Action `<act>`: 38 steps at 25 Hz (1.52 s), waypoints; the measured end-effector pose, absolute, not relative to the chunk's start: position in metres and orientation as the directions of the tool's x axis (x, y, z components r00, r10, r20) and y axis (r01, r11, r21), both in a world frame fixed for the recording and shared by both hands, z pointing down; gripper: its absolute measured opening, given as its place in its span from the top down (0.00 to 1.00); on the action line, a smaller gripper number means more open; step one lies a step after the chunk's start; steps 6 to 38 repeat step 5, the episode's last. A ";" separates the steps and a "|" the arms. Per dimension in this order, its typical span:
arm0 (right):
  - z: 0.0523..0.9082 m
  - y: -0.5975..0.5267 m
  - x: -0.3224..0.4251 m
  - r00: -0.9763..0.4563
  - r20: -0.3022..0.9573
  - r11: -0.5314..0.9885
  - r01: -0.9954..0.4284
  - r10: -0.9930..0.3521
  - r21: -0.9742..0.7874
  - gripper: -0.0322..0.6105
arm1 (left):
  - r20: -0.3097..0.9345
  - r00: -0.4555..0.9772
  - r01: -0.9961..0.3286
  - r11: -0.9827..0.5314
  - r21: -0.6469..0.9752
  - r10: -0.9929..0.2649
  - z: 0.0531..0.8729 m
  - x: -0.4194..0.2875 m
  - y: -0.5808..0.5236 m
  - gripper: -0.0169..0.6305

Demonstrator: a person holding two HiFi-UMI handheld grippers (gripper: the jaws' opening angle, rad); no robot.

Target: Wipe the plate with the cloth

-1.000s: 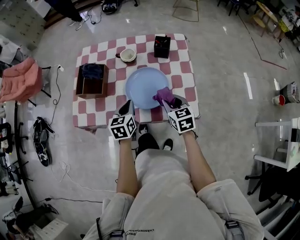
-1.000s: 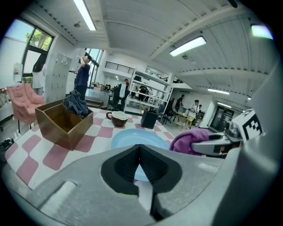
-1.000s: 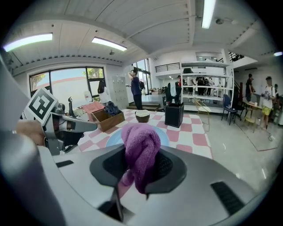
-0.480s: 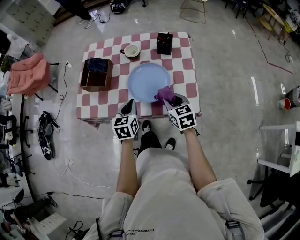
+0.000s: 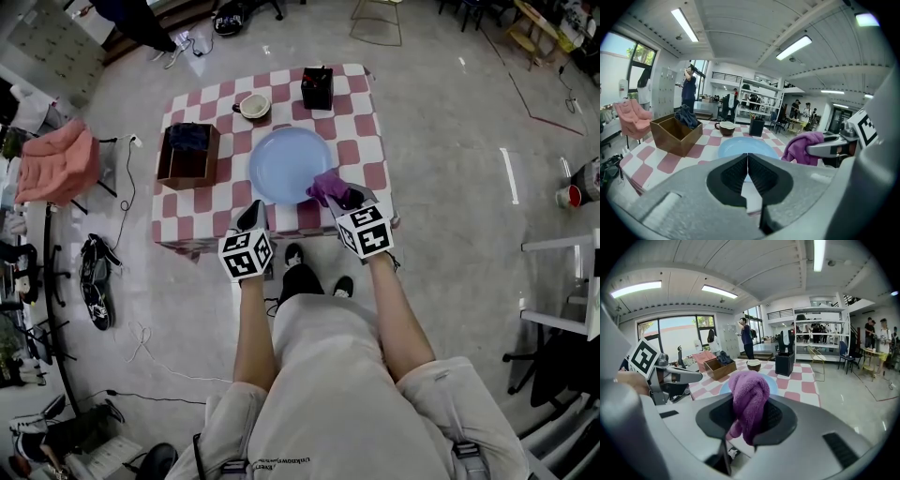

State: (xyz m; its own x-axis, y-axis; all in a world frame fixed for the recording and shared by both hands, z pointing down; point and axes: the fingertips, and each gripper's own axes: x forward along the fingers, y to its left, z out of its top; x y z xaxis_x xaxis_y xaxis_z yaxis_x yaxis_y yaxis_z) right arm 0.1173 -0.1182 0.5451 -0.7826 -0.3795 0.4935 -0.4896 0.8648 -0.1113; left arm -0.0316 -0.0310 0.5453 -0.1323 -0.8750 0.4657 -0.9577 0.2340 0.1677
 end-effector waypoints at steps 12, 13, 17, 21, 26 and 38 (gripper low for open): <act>0.548 -0.116 0.123 -0.780 0.498 0.862 -0.494 -0.380 -0.116 0.77 | 0.459 -0.122 -0.965 0.213 0.151 -0.880 0.544 -0.021 -0.031 0.96; 0.548 -0.116 0.123 -0.780 0.498 0.862 -0.494 -0.380 -0.116 0.77 | 0.459 -0.122 -0.965 0.213 0.151 -0.880 0.544 -0.021 -0.031 0.96; 0.548 -0.116 0.123 -0.780 0.498 0.862 -0.494 -0.380 -0.116 0.77 | 0.459 -0.122 -0.965 0.213 0.151 -0.880 0.544 -0.021 -0.031 0.96; 0.548 -0.116 0.123 -0.780 0.498 0.862 -0.494 -0.380 -0.116 0.77 | 0.459 -0.122 -0.965 0.213 0.151 -0.880 0.544 -0.021 -0.031 0.96; 0.548 -0.116 0.123 -0.780 0.498 0.862 -0.494 -0.380 -0.116 0.77 | 0.459 -0.122 -0.965 0.213 0.151 -0.880 0.544 -0.021 -0.031 0.96; 0.548 -0.116 0.123 -0.780 0.498 0.862 -0.494 -0.380 -0.116 0.77 | 0.459 -0.122 -0.965 0.213 0.151 -0.880 0.544 -0.021 -0.031 0.96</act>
